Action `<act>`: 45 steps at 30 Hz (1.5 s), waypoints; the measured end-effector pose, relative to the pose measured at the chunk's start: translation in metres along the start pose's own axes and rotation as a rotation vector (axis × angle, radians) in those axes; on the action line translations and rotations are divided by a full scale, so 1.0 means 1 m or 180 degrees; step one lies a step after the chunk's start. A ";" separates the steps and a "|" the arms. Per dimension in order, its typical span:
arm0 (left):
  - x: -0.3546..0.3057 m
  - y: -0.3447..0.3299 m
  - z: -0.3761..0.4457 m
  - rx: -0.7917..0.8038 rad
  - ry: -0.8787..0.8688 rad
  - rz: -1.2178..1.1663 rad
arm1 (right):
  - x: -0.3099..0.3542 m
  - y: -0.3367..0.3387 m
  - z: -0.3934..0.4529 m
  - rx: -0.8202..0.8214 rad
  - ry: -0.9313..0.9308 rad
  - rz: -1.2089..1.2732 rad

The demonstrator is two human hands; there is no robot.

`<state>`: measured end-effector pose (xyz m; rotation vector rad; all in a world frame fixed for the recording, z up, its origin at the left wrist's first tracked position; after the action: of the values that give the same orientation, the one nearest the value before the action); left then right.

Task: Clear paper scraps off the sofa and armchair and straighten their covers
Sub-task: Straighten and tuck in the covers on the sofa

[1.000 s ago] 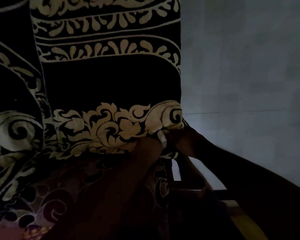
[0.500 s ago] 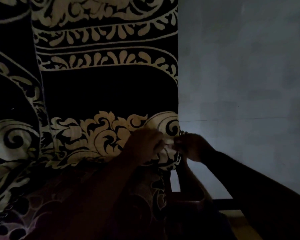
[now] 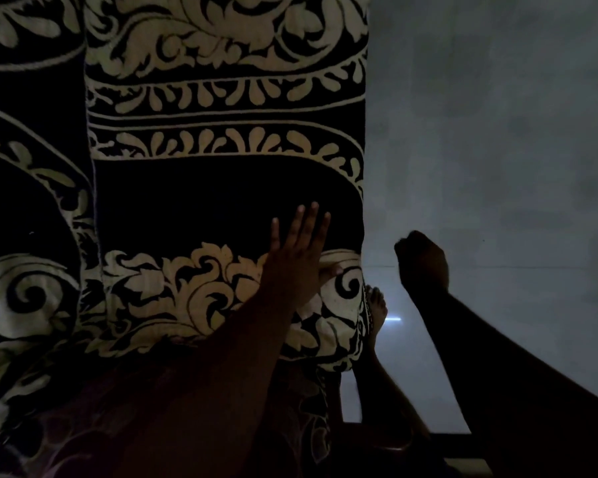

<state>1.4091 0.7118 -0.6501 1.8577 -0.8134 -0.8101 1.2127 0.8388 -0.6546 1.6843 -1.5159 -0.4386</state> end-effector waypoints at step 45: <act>-0.024 0.345 -0.319 0.0741 0.0970 -0.1981 | 0.154 0.196 -0.403 0.1264 0.1221 0.0718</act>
<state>1.5836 0.7603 -0.2162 2.4158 -0.1275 -0.7925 1.4057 0.8371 -0.2219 1.7368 -1.5401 0.3112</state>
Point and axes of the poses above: each hand's wrist, its own z-axis towards the middle knuckle, its own y-axis out of the back of the hand, x = y × z, the point moved 4 cm from there along z, towards the middle knuckle, and after that the axes turned 4 degrees about -y, right-handed, at the moved point
